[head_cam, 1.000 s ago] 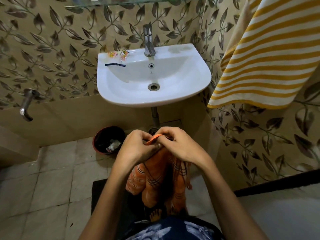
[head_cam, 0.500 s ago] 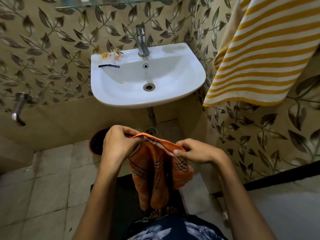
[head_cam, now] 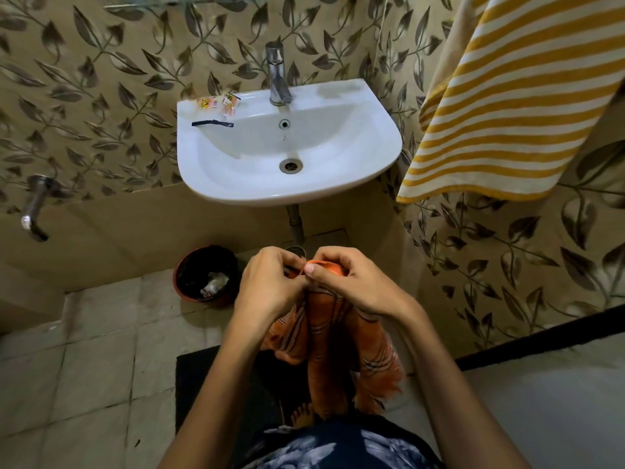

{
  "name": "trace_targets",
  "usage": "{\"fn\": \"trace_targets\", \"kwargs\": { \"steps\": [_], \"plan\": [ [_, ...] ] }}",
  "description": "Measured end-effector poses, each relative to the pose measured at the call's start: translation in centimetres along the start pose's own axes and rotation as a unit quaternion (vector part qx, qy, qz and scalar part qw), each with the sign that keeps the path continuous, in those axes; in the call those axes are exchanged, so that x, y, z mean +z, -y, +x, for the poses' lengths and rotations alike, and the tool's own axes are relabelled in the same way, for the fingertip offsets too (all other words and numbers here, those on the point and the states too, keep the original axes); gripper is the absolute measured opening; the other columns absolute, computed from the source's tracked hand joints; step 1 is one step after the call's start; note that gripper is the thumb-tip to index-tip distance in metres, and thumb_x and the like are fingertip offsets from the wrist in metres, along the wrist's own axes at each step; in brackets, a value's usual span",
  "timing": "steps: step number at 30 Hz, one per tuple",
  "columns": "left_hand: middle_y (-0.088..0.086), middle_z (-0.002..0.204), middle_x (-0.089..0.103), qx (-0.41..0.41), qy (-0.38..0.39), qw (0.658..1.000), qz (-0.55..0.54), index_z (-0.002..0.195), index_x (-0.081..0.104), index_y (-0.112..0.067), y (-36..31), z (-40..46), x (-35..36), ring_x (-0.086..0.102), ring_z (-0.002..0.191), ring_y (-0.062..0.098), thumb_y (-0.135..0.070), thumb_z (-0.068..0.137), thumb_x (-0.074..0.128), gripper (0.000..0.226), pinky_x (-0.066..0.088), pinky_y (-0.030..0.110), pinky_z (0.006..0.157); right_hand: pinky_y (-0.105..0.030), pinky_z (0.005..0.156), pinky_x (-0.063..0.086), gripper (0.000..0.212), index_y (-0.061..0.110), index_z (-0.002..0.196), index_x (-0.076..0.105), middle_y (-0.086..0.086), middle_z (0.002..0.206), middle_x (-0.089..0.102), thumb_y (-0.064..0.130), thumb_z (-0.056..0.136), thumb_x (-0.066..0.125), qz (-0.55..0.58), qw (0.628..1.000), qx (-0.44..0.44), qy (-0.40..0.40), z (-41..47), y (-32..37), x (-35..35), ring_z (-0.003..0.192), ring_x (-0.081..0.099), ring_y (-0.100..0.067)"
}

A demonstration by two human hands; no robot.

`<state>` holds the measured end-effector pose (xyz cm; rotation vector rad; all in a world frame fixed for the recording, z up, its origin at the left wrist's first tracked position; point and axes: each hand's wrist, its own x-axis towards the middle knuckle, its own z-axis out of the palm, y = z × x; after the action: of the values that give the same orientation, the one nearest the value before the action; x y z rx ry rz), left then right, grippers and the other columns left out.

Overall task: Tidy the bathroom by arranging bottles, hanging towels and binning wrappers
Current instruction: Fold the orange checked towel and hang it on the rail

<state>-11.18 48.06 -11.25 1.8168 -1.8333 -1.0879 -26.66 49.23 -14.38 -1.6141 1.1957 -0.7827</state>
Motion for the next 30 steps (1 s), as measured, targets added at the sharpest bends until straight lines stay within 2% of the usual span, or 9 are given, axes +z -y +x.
{"fn": "trace_targets", "kwargs": {
  "steps": [6, 9, 12, 15, 18, 22, 24, 27, 30],
  "plan": [
    [-0.003, 0.076, 0.073, -0.021, -0.097, 0.995, -0.034, 0.078, 0.075, -0.021, 0.3, -0.1, -1.1, 0.068, 0.073, 0.014, -0.028, 0.078, 0.071, 0.008, 0.058, 0.038, 0.067, -0.028, 0.062, 0.035, 0.032, 0.021, 0.078, 0.061, 0.007, 0.065, 0.051, 0.052, 0.079, 0.067, -0.068, 0.993, 0.083, 0.043, -1.1, -1.4, -2.0, 0.061, 0.048, -0.007],
    [-0.005, 0.073, 0.071, -0.044, -0.129, 0.990, -0.043, 0.071, 0.073, -0.024, 0.7, 0.0, -2.4, 0.068, 0.077, 0.016, -0.029, 0.078, 0.072, 0.009, 0.058, 0.038, 0.071, -0.031, 0.065, 0.037, 0.047, 0.018, 0.084, 0.064, -0.004, 0.070, 0.055, 0.064, 0.075, 0.061, -0.094, 0.988, 0.116, 0.043, -1.9, -2.1, -3.1, 0.065, 0.053, -0.014],
    [-0.006, 0.072, 0.070, -0.067, -0.137, 0.987, -0.042, 0.060, 0.067, -0.027, 0.9, 0.0, -2.6, 0.067, 0.078, 0.017, -0.031, 0.076, 0.073, 0.018, 0.057, 0.040, 0.073, -0.034, 0.068, 0.040, 0.054, 0.009, 0.084, 0.063, -0.009, 0.073, 0.058, 0.062, 0.081, 0.056, -0.067, 0.992, 0.104, 0.014, -2.0, -1.8, -3.5, 0.068, 0.056, -0.019],
    [-0.003, 0.072, 0.071, -0.089, -0.120, 0.987, -0.050, 0.065, 0.071, -0.023, 1.0, -0.1, -2.5, 0.066, 0.077, 0.016, -0.042, 0.068, 0.077, 0.020, 0.058, 0.043, 0.072, -0.038, 0.072, 0.045, 0.074, -0.005, 0.093, 0.062, -0.025, 0.083, 0.064, 0.067, 0.083, 0.048, -0.042, 0.994, 0.101, -0.030, -1.8, -1.2, -3.5, 0.072, 0.060, -0.025],
    [-0.002, 0.070, 0.069, -0.103, -0.107, 0.987, -0.057, 0.068, 0.070, -0.022, 0.7, -0.3, -2.4, 0.066, 0.070, 0.014, -0.041, 0.060, 0.084, 0.025, 0.059, 0.042, 0.071, -0.039, 0.081, 0.050, 0.056, -0.003, 0.094, 0.065, -0.022, 0.093, 0.071, 0.051, 0.090, 0.051, -0.021, 0.988, 0.149, -0.032, -1.8, -1.0, -3.6, 0.079, 0.064, -0.022],
    [-0.006, 0.069, 0.066, -0.094, -0.079, 0.991, -0.053, 0.064, 0.067, -0.024, 0.0, -0.2, -1.5, 0.064, 0.070, 0.012, -0.030, 0.065, 0.083, 0.018, 0.058, 0.041, 0.070, -0.038, 0.086, 0.052, 0.025, 0.017, 0.087, 0.066, -0.008, 0.088, 0.071, 0.035, 0.095, 0.051, 0.012, 0.977, 0.211, 0.015, -1.3, -0.8, -2.9, 0.085, 0.068, -0.022],
    [-0.006, 0.074, 0.065, -0.096, -0.083, 0.991, -0.046, 0.067, 0.066, -0.025, 0.1, 0.1, -1.3, 0.064, 0.077, 0.015, -0.022, 0.072, 0.078, 0.014, 0.058, 0.042, 0.075, -0.029, 0.082, 0.050, 0.021, 0.018, 0.093, 0.064, 0.001, 0.086, 0.067, 0.026, 0.099, 0.045, 0.016, 0.973, 0.231, 0.009, -0.9, -0.8, -2.5, 0.080, 0.063, -0.013],
    [-0.004, 0.082, 0.066, -0.101, -0.100, 0.989, -0.039, 0.068, 0.066, -0.028, 0.9, 0.7, -1.7, 0.064, 0.089, 0.018, -0.015, 0.079, 0.072, 0.018, 0.056, 0.041, 0.082, -0.024, 0.078, 0.049, 0.026, 0.011, 0.115, 0.060, -0.006, 0.097, 0.066, 0.019, 0.101, 0.039, -0.011, 0.965, 0.258, -0.053, -0.8, -1.2, -2.6, 0.086, 0.062, -0.015],
    [-0.003, 0.082, 0.066, -0.097, -0.087, 0.990, -0.049, 0.071, 0.068, -0.027, 1.0, 0.7, -2.0, 0.064, 0.086, 0.017, -0.015, 0.081, 0.069, 0.016, 0.056, 0.040, 0.082, -0.013, 0.047, 0.040, 0.026, 0.015, 0.125, 0.048, 0.000, 0.067, 0.053, 0.018, 0.101, 0.038, 0.022, 0.962, 0.266, -0.060, -1.1, -1.5, -2.6, 0.055, 0.049, -0.007]
  ]
}}
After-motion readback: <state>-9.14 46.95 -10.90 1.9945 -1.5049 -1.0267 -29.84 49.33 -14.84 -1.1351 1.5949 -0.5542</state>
